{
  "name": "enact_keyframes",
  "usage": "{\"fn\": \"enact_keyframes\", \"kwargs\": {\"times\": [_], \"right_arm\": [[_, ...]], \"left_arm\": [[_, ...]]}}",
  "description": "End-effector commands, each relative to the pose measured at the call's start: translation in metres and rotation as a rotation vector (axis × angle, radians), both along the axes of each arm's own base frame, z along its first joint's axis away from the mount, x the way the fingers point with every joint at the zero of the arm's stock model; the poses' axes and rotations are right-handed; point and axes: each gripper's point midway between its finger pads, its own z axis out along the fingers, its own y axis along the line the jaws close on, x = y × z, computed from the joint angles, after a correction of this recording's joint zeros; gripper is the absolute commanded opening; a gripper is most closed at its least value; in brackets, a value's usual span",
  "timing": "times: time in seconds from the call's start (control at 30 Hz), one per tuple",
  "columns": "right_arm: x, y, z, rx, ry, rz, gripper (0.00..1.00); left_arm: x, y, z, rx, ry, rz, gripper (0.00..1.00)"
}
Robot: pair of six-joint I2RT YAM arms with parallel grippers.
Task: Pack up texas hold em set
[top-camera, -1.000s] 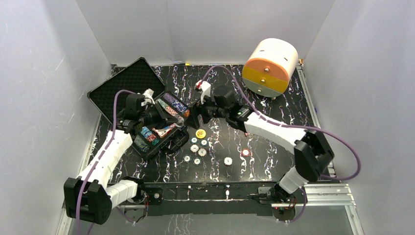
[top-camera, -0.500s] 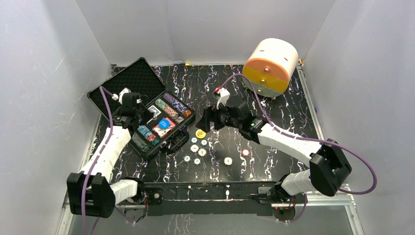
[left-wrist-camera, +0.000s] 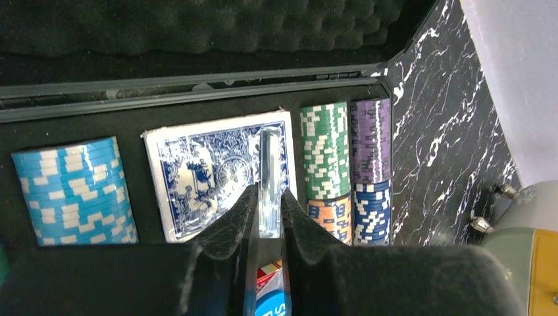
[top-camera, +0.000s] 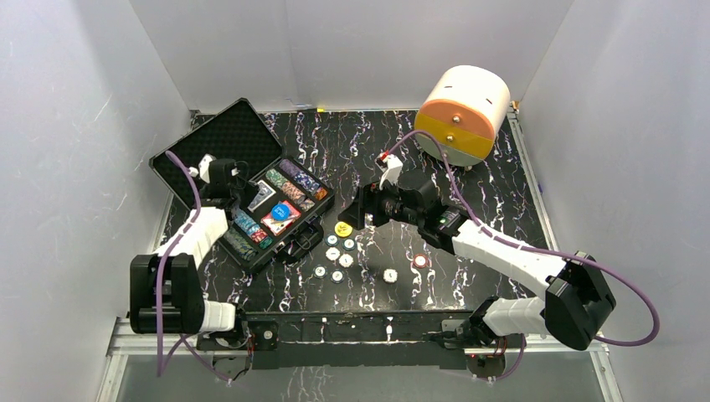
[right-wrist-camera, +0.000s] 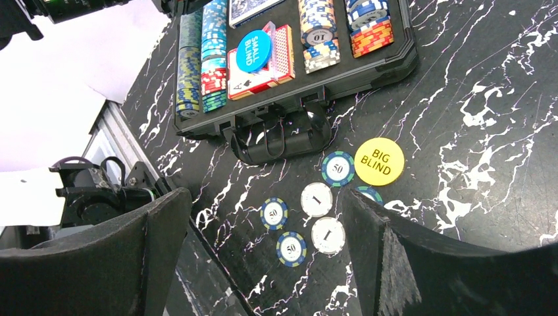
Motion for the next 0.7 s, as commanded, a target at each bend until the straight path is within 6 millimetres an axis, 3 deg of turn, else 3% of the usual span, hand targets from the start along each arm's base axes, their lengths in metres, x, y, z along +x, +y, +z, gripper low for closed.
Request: {"fn": "enact_keyframes", "kwargs": {"times": [0.0, 0.13, 0.23, 0.4, 0.67], "right_arm": [[0.0, 0.005, 0.012, 0.045, -0.024, 0.015, 0.92], [-0.002, 0.007, 0.008, 0.042, -0.01, 0.024, 0.92], [-0.002, 0.006, 0.006, 0.035, -0.005, 0.023, 0.92], [-0.001, 0.004, 0.006, 0.026, -0.015, 0.017, 0.93], [0.003, 0.002, 0.002, -0.003, -0.012, 0.0, 0.93]], "left_arm": [[0.006, 0.002, -0.001, -0.034, -0.04, 0.018, 0.0], [-0.008, 0.012, -0.024, -0.011, 0.003, 0.052, 0.09], [-0.014, 0.01, -0.03, -0.032, 0.019, 0.033, 0.2], [-0.026, 0.013, -0.027, -0.007, 0.047, 0.031, 0.44], [-0.034, 0.025, -0.002, 0.096, 0.111, 0.008, 0.66]]}}
